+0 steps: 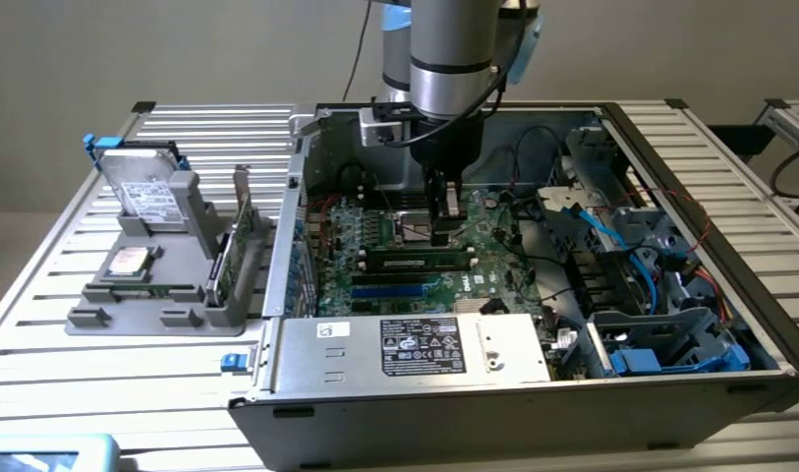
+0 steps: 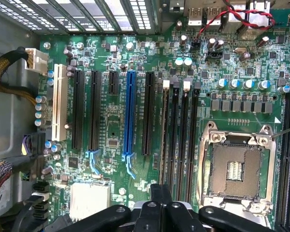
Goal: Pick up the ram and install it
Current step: 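Press down the ram until it locks into place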
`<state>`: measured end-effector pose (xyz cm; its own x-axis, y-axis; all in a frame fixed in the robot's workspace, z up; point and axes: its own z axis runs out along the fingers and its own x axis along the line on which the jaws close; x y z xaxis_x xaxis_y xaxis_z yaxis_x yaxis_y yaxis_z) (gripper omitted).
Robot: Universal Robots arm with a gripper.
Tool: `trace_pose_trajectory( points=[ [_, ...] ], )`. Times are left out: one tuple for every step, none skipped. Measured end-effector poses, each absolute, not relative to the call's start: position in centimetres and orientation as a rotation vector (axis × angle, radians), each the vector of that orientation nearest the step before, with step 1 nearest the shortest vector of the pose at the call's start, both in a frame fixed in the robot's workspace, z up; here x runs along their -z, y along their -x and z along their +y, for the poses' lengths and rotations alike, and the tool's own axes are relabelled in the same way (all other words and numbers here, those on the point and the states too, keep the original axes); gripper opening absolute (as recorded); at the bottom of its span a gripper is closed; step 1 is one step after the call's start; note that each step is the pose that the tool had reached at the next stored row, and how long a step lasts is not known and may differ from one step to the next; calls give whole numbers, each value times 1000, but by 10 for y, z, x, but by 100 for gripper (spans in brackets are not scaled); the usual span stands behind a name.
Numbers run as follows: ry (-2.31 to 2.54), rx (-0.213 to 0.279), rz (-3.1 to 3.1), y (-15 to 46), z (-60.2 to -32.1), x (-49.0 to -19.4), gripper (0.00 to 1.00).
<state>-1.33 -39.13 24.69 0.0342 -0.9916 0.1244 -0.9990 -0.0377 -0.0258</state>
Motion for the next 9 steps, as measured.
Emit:
trace_pose_trajectory(
  points=[
    [-2210,-158,-2131,13,-391,-247,11],
    [-2210,-145,-2131,13,-392,-247,11],
    [-2210,-133,-2130,13,-392,-247,11],
    [-2210,-121,-2129,13,-392,-246,11],
    [-2210,-112,-2129,13,-392,-246,11],
    [-2210,-109,-2130,13,-393,-246,11],
    [-2208,-109,-2132,13,-393,-245,11],
    [-2207,-109,-2133,12,-394,-245,11],
    [-2207,-109,-2133,11,-394,-244,11]
  ],
)
